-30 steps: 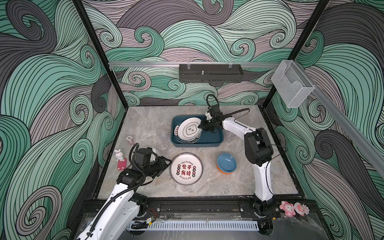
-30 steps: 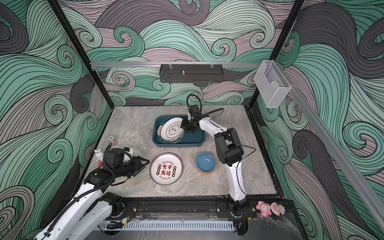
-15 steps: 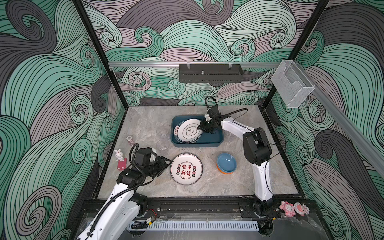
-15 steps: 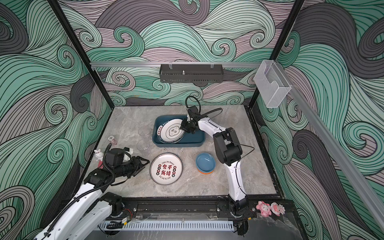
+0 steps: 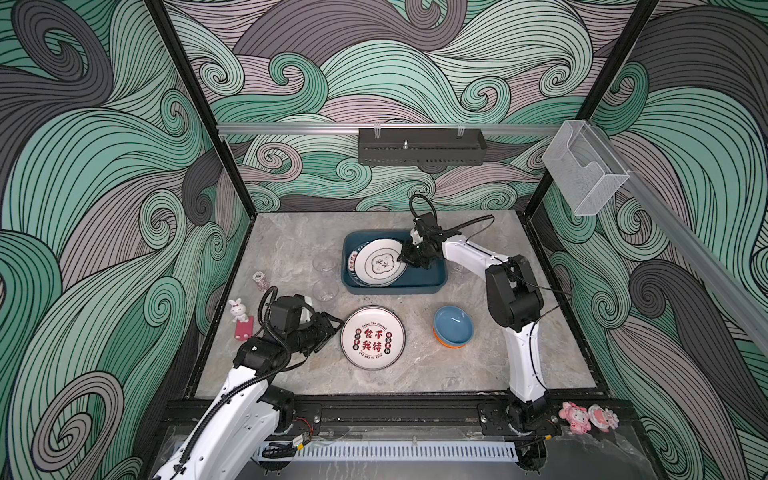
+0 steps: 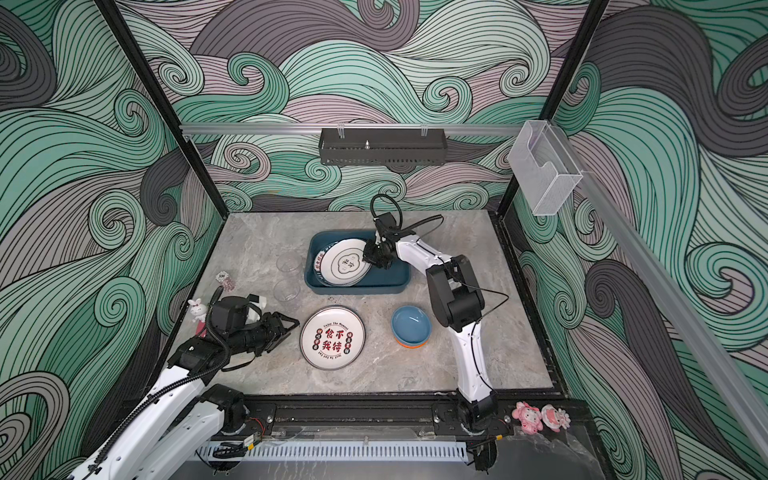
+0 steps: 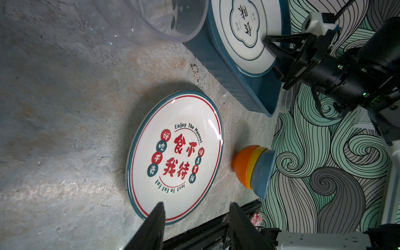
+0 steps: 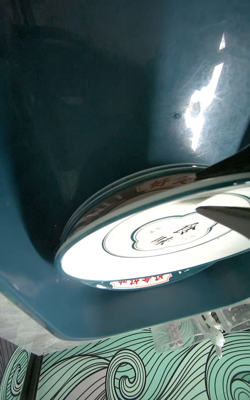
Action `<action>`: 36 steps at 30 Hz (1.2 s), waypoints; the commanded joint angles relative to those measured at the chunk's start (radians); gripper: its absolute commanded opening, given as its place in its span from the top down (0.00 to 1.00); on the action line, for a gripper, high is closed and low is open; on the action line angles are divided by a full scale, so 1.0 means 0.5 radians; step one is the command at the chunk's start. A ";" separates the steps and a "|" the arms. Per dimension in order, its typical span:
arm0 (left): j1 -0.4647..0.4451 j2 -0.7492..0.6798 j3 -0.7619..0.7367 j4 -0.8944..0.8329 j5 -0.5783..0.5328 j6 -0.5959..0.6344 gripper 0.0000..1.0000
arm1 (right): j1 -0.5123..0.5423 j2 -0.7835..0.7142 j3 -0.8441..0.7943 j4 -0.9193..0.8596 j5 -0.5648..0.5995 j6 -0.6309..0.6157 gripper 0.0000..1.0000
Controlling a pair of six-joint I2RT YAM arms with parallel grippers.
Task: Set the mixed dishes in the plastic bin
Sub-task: 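Lower the cloud-emblem plates onto the plates in the bin and release, then withdraw the right gripper from the bin toward the red-text plate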
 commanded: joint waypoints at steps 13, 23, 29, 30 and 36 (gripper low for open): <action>0.019 -0.020 -0.043 0.027 0.024 -0.015 0.49 | 0.001 -0.055 -0.022 -0.062 0.115 -0.050 0.76; 0.021 -0.030 -0.056 0.021 0.018 -0.017 0.49 | 0.000 -0.103 -0.037 -0.103 0.181 -0.081 0.70; 0.028 -0.017 -0.041 -0.008 0.006 0.030 0.49 | -0.012 -0.191 -0.084 -0.116 0.216 -0.106 0.66; 0.031 -0.010 -0.038 -0.020 0.000 0.042 0.49 | -0.015 -0.216 -0.097 -0.117 0.223 -0.111 0.66; 0.033 0.030 -0.015 -0.084 -0.006 0.112 0.49 | -0.019 -0.441 -0.258 -0.119 0.221 -0.161 0.66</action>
